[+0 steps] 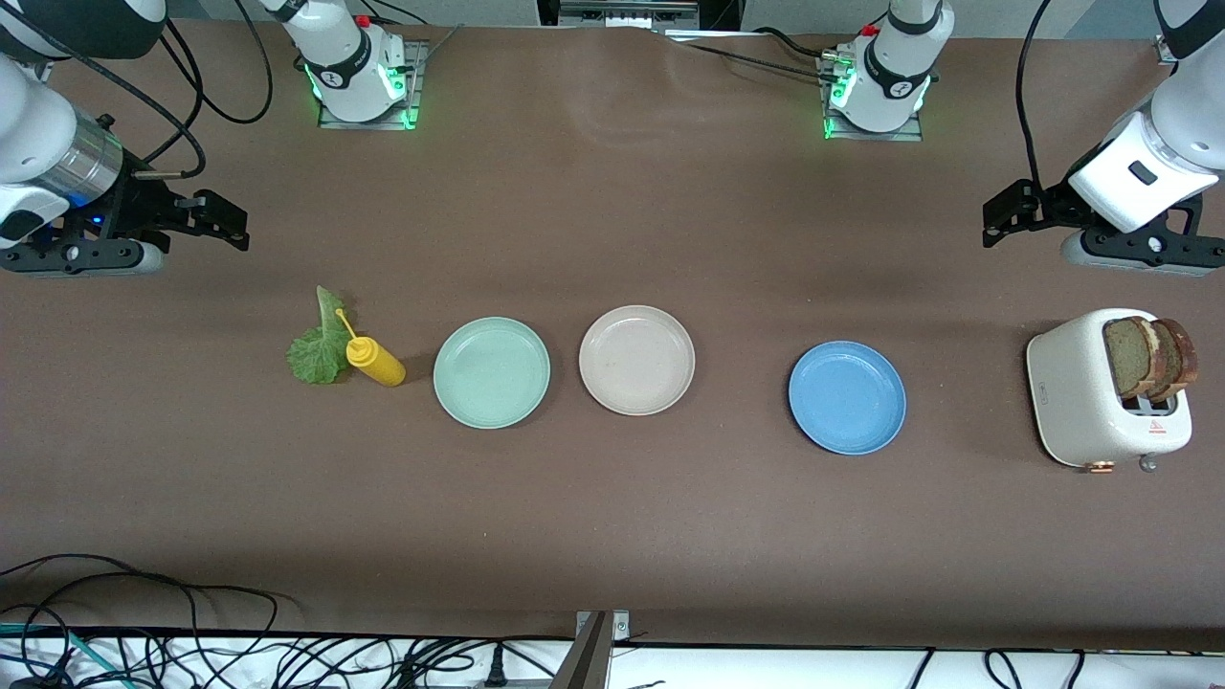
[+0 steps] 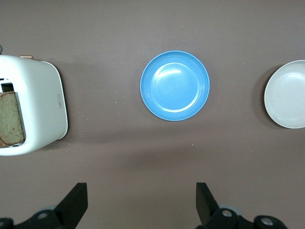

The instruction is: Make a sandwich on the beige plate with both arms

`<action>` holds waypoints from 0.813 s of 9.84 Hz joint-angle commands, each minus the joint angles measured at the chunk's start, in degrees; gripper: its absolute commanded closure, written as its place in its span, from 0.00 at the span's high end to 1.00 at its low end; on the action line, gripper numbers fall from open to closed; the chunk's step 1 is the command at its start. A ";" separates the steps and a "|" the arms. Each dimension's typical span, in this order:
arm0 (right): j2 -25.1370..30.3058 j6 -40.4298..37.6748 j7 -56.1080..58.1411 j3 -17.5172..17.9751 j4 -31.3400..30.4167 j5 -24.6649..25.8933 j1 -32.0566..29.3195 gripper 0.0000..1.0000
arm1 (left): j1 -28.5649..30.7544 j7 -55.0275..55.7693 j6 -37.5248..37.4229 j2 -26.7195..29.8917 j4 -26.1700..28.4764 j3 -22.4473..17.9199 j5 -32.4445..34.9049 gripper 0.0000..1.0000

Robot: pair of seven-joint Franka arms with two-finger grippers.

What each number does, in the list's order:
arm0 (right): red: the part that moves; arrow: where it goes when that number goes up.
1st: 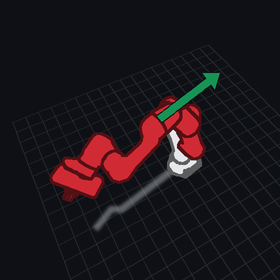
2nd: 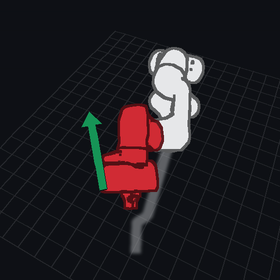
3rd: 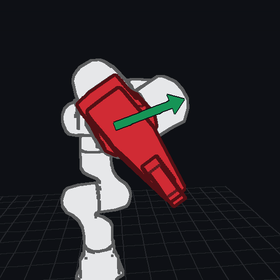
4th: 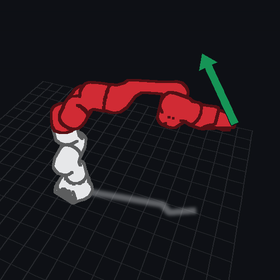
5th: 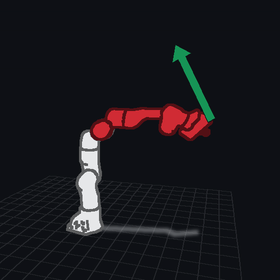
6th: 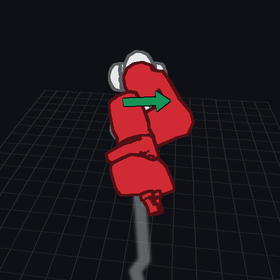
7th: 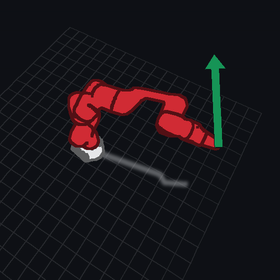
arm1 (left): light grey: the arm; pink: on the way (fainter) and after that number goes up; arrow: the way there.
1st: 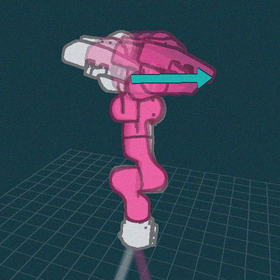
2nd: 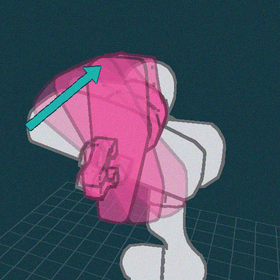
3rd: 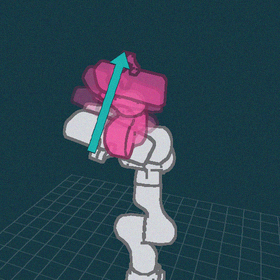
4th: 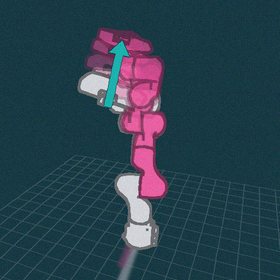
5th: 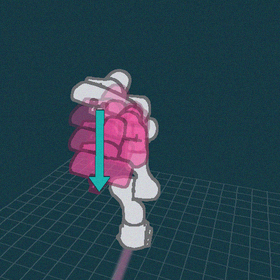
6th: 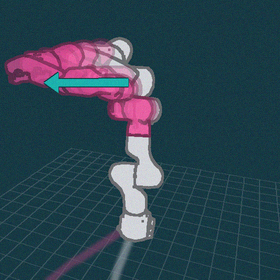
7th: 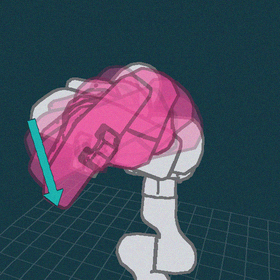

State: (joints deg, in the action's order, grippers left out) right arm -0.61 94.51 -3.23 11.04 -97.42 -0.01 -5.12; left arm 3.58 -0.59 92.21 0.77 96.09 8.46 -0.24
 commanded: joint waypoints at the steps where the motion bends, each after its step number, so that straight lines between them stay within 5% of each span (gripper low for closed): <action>1: 0.34 0.14 0.34 -0.32 0.83 -1.13 -0.33 1.00 | -0.15 -0.02 -0.72 0.37 -0.03 -0.11 0.95 1.00; 8: -0.27 -0.64 1.30 -0.32 2.23 -0.95 -0.24 1.00 | -0.15 0.07 -0.63 0.37 -0.03 -0.11 0.95 1.00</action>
State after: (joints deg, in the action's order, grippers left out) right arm -0.49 94.75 -3.18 10.78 -96.59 -0.02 -5.13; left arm 3.58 -0.59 92.21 0.77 96.09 8.46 -0.24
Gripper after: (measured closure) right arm 0.000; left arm 0.000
